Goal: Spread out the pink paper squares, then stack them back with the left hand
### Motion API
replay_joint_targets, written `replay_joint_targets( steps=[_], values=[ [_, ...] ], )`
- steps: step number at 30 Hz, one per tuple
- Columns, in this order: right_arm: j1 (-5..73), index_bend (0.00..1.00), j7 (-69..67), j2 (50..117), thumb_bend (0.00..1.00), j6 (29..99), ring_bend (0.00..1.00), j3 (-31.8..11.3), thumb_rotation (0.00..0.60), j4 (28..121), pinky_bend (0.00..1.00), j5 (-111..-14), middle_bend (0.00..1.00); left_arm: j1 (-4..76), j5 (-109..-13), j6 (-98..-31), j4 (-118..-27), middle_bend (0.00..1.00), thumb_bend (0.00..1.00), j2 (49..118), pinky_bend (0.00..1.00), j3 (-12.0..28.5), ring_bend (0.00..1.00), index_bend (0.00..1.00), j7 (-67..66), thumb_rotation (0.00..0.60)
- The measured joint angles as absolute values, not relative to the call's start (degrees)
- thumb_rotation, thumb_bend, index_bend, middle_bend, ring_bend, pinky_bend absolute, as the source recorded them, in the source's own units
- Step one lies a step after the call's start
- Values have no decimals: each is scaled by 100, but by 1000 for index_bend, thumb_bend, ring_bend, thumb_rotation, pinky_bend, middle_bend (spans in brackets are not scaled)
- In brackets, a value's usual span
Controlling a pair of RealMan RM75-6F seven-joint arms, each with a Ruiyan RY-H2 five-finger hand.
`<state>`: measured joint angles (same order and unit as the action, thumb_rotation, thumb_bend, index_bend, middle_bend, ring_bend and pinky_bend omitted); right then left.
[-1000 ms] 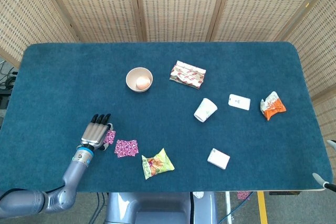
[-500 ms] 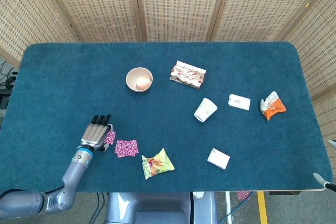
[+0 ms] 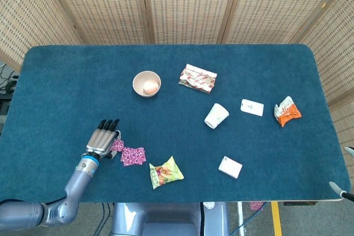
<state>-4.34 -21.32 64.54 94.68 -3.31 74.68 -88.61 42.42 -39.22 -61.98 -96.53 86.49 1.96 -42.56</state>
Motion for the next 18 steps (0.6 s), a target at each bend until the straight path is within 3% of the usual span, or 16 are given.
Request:
replay_joint_targets(
  steps=[18],
  values=[
    [-438,174,-2141,6459,131,9488,0,-320,600,7468,0,-8880,209,4281,-3966,-6295,-10205,0,332,8586,0,258,0,458,-4177,587]
  ],
)
